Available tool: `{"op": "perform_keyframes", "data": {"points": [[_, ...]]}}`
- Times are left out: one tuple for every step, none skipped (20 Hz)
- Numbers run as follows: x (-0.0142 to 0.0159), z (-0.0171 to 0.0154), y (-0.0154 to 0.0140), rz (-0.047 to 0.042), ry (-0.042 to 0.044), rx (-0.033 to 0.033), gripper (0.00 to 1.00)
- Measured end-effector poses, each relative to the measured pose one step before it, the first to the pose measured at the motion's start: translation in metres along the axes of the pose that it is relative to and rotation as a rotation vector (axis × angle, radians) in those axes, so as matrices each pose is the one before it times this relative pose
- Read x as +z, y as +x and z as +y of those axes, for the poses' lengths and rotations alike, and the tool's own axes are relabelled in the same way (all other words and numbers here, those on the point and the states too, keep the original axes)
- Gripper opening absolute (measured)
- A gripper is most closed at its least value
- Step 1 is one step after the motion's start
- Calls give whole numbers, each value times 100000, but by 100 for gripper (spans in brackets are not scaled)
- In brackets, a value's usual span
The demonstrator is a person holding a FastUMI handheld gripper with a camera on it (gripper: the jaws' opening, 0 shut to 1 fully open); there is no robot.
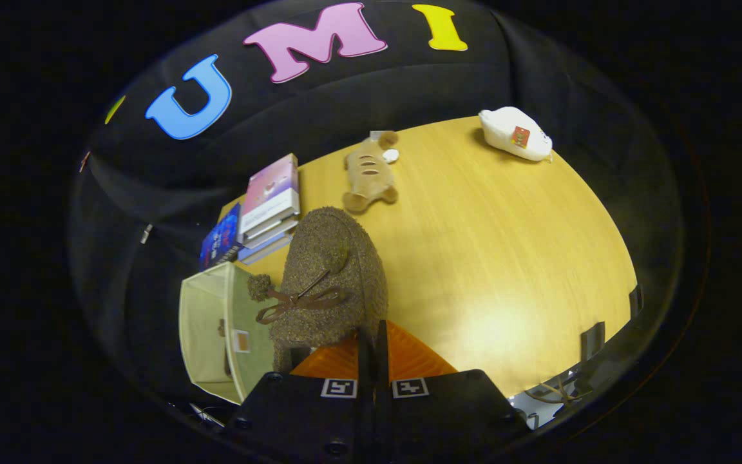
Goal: Open the storage box then place both shoes into the box .Put the left shoe in first, then the right shoe, with the right side of both shoes facing outward in a uniform manner.
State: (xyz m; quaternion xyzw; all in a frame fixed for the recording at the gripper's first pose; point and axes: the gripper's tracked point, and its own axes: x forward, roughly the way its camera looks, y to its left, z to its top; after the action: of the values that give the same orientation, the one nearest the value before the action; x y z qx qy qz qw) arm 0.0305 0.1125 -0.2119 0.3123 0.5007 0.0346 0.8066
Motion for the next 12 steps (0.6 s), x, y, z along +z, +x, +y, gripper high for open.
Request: {"op": "perform_keyframes", "data": {"points": [[139, 2232, -260, -335, -672, 3070, 5], [91, 2219, -211, -442, -1126, 2564, 5], [137, 2010, 26, -681, -2908, 1632, 5], [196, 1637, -24, -1023, -3043, 704, 5], [84, 1768, 196, -689, -2481, 651, 5], [-144, 1866, 275, 73, -1466, 1178, 5], [-192, 1874, 341, 700, -379, 1617, 5], [-469, 1724, 493, 1761, -770, 1438, 5], [-551, 1408, 505, 2250, -1197, 91, 5], [-746, 1035, 420, 2511, -1341, -1013, 5], [-611, 776, 680, 2311, -1900, -2140, 5], [-753, 582, 621, 2116, -2088, -2100, 5]]}}
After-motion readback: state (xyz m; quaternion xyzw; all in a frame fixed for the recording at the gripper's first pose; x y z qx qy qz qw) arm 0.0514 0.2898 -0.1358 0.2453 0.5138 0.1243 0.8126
